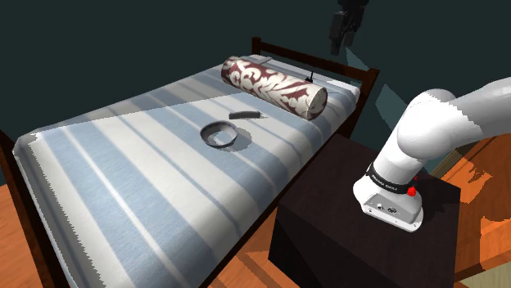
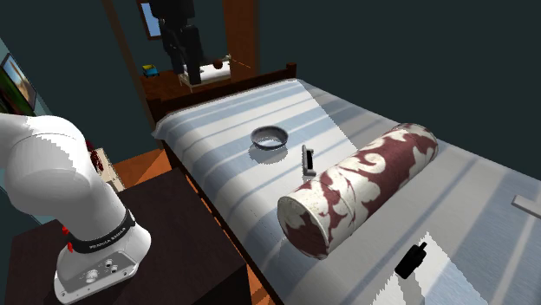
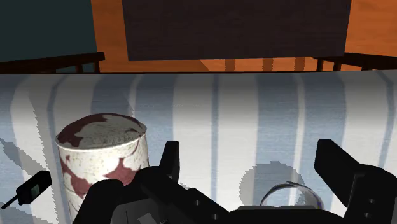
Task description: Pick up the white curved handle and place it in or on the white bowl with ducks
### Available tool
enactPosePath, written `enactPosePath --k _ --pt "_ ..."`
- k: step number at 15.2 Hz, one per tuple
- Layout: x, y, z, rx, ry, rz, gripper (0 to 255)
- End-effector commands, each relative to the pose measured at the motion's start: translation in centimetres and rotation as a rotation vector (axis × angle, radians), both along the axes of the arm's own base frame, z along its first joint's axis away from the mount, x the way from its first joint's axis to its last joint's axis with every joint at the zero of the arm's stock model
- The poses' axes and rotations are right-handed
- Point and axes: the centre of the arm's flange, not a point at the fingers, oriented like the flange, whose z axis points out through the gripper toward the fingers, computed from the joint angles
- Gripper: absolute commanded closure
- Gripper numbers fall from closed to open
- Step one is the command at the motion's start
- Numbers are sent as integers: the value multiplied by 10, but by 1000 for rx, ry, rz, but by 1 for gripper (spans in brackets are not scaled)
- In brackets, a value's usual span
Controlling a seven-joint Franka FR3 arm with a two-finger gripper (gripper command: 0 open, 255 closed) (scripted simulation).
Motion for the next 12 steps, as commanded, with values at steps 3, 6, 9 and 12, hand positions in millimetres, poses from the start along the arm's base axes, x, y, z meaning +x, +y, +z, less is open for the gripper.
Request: enactPosePath --k 3,6,9,12 --pt "16 -8 -19 0 -4 37 0" --pt "40 -19 -47 -1 -11 92 0" --pt "66 -28 -74 -1 -17 147 0" --pt "91 -36 -102 -1 -24 203 0"
